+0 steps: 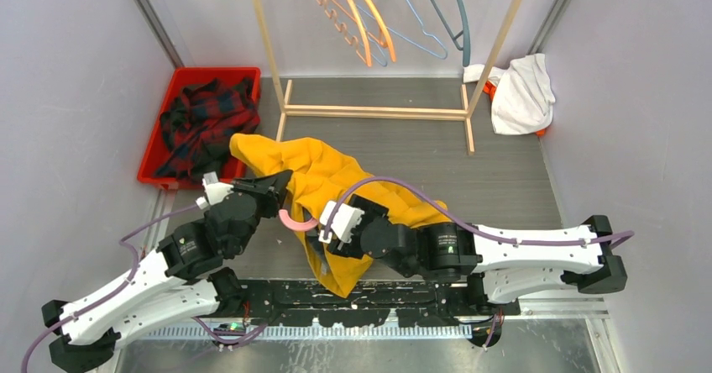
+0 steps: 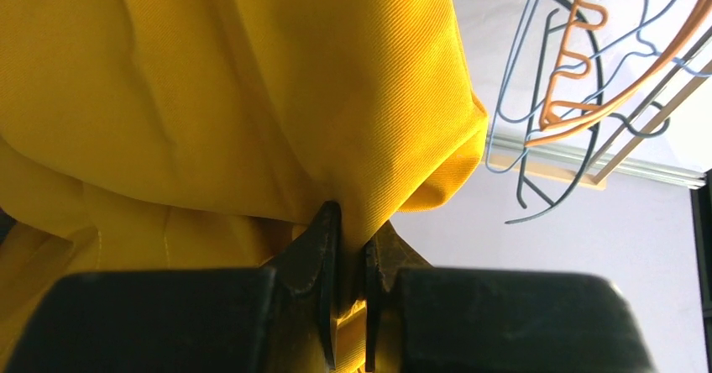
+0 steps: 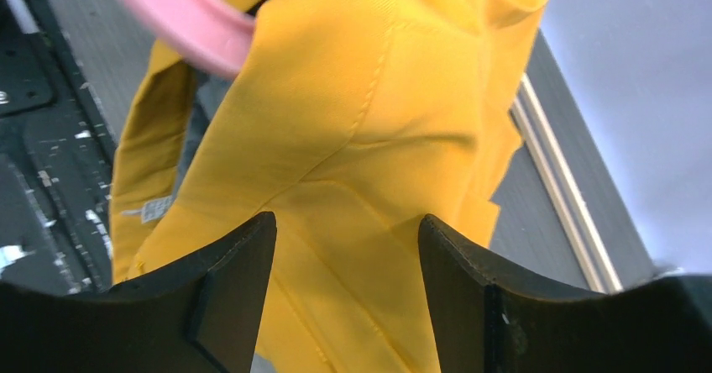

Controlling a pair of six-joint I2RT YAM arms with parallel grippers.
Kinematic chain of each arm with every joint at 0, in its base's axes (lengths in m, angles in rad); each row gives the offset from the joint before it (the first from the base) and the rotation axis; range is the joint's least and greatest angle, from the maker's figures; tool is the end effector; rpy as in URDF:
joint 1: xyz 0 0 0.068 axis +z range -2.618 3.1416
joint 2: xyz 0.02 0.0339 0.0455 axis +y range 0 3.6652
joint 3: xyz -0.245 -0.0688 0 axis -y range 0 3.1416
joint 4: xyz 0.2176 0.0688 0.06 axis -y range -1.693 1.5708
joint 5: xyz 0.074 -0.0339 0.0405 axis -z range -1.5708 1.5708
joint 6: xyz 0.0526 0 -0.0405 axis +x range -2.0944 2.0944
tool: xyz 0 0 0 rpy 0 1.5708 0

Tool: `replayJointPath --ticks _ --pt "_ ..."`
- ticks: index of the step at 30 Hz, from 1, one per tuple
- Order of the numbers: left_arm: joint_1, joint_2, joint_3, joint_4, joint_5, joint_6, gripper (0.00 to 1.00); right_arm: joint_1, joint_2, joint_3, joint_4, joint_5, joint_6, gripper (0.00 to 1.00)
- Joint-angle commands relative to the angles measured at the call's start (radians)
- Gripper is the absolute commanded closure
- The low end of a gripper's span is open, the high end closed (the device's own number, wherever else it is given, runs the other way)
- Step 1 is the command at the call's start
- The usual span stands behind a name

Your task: Place the skirt on the hanger

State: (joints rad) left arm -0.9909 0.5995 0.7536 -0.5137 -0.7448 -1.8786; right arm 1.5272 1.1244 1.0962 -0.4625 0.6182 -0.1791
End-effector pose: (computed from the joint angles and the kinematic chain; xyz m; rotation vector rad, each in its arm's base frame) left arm 0.1005 -0.0884 0.3048 -1.3247 1.5475 -1.2447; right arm 0.0408 0.2350 0.3333 -1.2158 1.5537 0.2416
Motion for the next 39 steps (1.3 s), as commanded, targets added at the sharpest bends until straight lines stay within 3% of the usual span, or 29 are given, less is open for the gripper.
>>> replayJointPath --ticks 1,14,27,31,34,39 --pt "0.000 0.000 0.071 0.090 0.026 -0.055 1.00 -0.031 -0.009 0.023 0.103 0.095 -0.094 0.32" --pt "0.000 -0.004 0.088 0.108 0.050 -0.019 1.00 -0.186 -0.019 -0.001 0.103 -0.109 -0.117 0.33" --pt "0.000 -0.032 0.068 0.153 0.066 -0.010 1.00 -0.206 0.089 -0.095 0.311 -0.109 -0.173 0.36" --pt "0.000 -0.035 0.067 0.158 0.078 -0.007 1.00 -0.226 0.106 -0.112 0.382 -0.104 -0.191 0.51" --pt "0.001 -0.039 0.071 0.145 0.074 -0.001 1.00 -0.228 0.100 -0.105 0.384 -0.113 -0.182 0.79" --pt "0.001 -0.049 0.109 0.055 0.003 0.040 1.00 -0.237 0.052 -0.030 0.242 -0.224 -0.079 0.97"
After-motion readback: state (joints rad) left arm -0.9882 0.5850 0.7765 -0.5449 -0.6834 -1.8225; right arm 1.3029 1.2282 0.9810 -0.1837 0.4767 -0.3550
